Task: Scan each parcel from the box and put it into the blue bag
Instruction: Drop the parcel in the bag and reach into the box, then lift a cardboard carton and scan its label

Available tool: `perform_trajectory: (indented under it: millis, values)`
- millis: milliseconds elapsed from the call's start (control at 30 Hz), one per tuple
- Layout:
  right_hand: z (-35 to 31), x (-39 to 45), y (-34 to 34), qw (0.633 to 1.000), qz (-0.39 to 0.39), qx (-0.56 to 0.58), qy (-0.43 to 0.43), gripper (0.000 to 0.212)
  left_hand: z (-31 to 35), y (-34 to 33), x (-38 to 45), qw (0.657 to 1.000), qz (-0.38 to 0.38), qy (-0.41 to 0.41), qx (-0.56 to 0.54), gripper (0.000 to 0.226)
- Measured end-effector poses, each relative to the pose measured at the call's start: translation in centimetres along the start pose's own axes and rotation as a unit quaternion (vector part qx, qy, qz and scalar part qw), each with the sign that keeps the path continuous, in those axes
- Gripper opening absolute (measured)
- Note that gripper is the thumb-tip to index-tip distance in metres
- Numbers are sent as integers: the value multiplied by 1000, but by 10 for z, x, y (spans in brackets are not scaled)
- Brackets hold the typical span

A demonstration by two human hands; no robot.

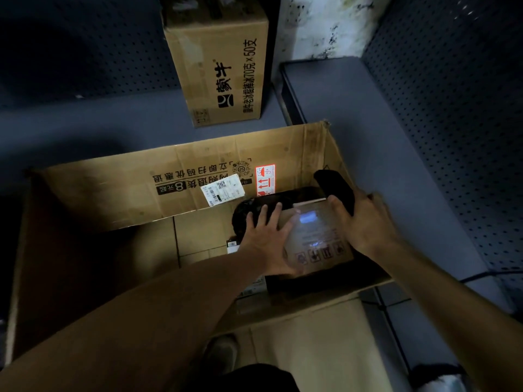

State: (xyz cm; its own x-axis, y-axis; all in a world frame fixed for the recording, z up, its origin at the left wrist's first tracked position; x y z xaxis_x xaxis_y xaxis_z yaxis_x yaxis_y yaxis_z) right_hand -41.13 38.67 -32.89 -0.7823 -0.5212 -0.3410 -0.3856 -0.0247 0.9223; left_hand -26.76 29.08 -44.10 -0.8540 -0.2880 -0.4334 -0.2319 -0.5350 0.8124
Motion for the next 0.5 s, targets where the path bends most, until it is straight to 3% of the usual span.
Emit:
perform_trajectory:
  millis: [500]
  values:
    - [24,1,0,999,-2,15,-30,71,22,-11,9,997,-24,45,64,148]
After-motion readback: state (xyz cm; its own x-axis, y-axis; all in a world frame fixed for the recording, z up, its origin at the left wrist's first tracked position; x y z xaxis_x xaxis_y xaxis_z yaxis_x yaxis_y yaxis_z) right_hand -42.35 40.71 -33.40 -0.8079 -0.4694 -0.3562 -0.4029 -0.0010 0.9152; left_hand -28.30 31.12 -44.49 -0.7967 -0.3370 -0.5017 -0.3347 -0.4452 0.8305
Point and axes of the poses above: each hand's wrist, its own x-axis towards the middle knuckle, its own y-axis out of the back of the hand, z = x × y, the point moved 10 cm from there along x, towards the middle knuckle, and after that the axes turned 7 degrees about -x, right-handed, at the moved point
